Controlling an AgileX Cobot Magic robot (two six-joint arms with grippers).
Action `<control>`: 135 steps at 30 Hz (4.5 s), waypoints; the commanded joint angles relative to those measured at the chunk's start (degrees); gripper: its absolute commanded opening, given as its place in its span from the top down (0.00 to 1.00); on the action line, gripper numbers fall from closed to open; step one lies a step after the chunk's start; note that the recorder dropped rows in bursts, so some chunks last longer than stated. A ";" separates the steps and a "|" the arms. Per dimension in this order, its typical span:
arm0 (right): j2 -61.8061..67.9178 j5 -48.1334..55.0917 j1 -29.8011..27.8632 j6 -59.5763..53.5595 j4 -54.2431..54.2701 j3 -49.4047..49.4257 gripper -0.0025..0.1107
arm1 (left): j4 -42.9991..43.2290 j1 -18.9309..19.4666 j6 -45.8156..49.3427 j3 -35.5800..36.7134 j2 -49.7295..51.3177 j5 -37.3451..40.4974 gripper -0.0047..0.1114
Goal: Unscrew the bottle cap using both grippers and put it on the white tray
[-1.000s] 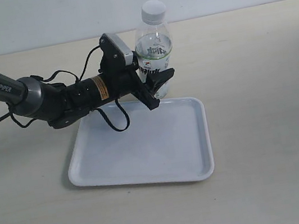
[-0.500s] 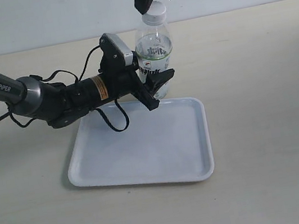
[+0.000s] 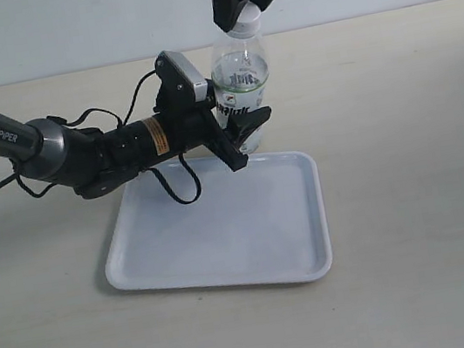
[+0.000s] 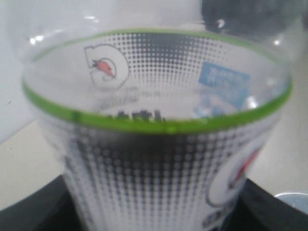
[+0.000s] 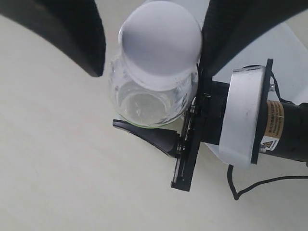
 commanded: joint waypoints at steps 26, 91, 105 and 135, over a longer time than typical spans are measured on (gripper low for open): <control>-0.12 -0.26 0.14 -14.01 0.34 -0.42 0.98 | 1.38 0.05 -0.46 0.28 0.06 2.12 0.96; -0.12 -0.26 0.14 -95.59 -2.31 -0.42 0.65 | 1.38 0.05 -0.44 0.28 0.06 2.01 0.96; -3.21 -0.26 0.14 -20.78 0.15 -0.42 0.35 | 1.38 0.05 -0.44 0.28 0.06 2.01 0.96; -0.26 -0.26 0.14 -3.96 -2.59 -0.30 0.50 | 1.38 0.05 -0.44 0.28 0.06 2.01 0.96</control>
